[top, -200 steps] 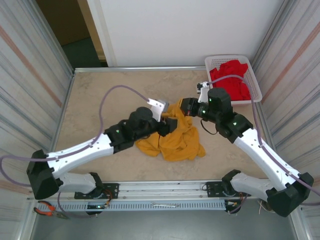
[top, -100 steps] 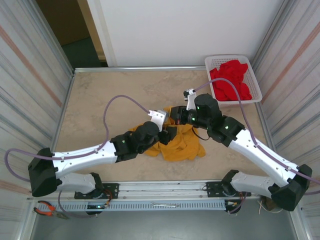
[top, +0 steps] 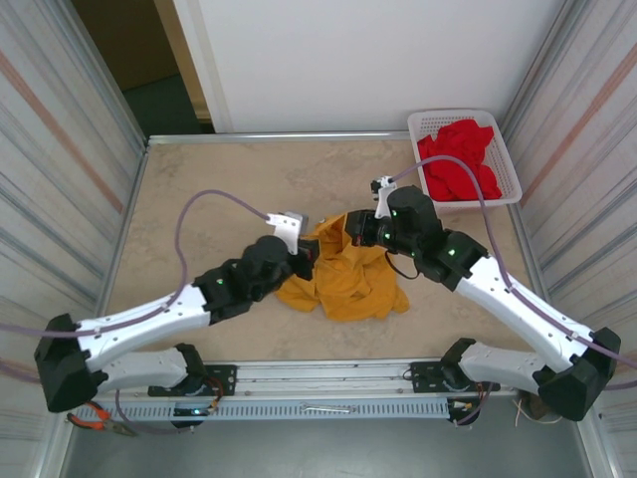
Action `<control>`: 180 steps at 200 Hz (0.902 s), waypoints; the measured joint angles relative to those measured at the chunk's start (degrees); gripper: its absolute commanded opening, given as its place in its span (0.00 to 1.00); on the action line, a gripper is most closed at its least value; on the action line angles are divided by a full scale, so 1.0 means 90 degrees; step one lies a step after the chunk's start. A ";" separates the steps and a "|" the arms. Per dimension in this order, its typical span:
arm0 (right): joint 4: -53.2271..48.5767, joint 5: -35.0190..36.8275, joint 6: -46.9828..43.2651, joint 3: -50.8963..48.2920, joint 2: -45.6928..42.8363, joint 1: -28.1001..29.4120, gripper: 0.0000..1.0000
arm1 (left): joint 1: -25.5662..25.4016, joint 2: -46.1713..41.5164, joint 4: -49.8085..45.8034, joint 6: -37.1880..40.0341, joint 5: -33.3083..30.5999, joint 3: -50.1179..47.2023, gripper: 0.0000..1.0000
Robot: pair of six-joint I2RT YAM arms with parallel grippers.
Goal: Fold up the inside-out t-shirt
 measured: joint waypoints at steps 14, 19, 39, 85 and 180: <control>0.0012 -0.0036 -0.0019 0.0000 0.0034 -0.0126 0.00 | 0.0495 -0.0338 0.0197 -0.0002 0.1022 0.0012 0.00; 0.0027 -0.0066 -0.0022 0.0000 0.0061 -0.0155 0.00 | 0.0675 -0.0403 0.0257 -0.0007 0.1450 0.0039 0.00; 0.0095 -0.0168 -0.0036 0.0002 0.0206 -0.0228 0.00 | 0.1248 -0.0386 0.0396 -0.0068 0.3043 0.0277 0.00; -0.0044 -0.0160 -0.0180 0.0046 0.0393 -0.0359 0.39 | 0.1732 -0.0005 0.0680 -0.0551 0.4646 0.0466 0.00; 0.0024 -0.0206 -0.0765 -0.0313 -0.1260 0.0644 0.35 | 0.1979 0.0182 0.0899 -0.1149 0.4731 0.0457 0.00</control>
